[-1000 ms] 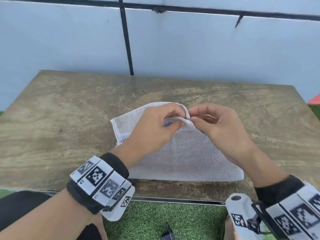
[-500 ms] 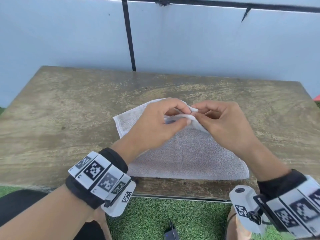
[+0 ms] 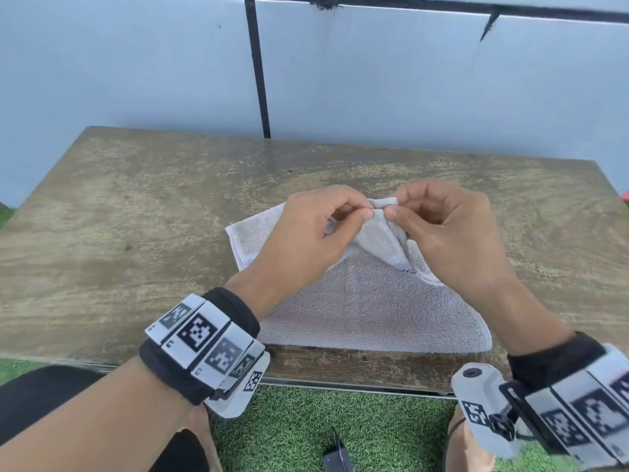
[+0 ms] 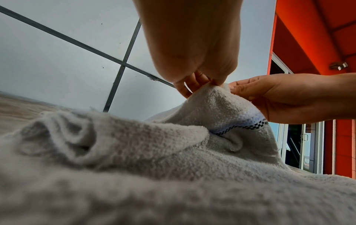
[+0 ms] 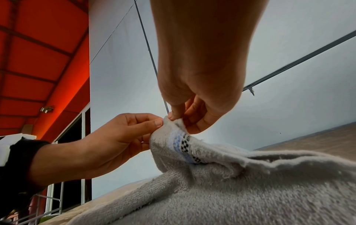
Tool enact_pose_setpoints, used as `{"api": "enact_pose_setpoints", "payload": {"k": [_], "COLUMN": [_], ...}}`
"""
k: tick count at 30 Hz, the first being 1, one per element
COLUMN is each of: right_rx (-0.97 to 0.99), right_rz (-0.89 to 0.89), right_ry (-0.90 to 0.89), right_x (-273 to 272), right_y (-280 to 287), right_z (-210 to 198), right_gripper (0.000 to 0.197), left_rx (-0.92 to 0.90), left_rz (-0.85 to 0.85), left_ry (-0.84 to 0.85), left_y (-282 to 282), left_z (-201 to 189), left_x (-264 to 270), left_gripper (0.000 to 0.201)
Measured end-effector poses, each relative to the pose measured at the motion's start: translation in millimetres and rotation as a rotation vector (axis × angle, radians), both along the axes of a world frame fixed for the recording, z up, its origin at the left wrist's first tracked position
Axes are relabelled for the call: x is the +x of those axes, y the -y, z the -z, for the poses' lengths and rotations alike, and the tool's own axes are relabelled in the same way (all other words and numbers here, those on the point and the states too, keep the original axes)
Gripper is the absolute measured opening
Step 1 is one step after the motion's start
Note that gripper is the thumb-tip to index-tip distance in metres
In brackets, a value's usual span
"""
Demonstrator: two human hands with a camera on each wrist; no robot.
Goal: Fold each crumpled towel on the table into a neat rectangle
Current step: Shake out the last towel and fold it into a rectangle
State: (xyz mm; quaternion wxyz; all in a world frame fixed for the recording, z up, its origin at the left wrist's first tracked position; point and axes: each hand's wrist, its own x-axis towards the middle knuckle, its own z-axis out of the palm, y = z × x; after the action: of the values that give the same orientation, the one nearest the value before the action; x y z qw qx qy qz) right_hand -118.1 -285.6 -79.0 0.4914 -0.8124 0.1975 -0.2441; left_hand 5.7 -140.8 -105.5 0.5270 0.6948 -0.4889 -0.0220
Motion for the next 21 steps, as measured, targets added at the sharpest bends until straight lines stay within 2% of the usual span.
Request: {"api": "enact_pose_setpoints", "payload": {"k": [2,8,15,21], "right_rx": [-0.006,0.027,0.025,0.037], "right_rz": [-0.001,-0.030,-0.036,-0.046], "right_ry": [0.007,-0.045,-0.052,-0.061], "right_x": [-0.7,-1.7,-1.4,-0.7], "right_y": [1.6,3.2,4.8,5.8], "right_z": [0.3,2.3,3.6,4.0], "right_gripper": [0.021,0.013,0.015,0.010], "left_rx": [-0.021,-0.025,0.007,0.008], "left_rz": [-0.008,-0.036,-0.066,-0.087], "left_ry": [0.020,0.043,0.031,0.020], "left_y": [1.0,4.3,6.1,7.1], "left_z": [-0.8,0.2,1.2,2.6], "left_x": [-1.0,-2.5,-3.8,-4.0], "left_gripper": [0.009,0.008,0.007,0.006]}}
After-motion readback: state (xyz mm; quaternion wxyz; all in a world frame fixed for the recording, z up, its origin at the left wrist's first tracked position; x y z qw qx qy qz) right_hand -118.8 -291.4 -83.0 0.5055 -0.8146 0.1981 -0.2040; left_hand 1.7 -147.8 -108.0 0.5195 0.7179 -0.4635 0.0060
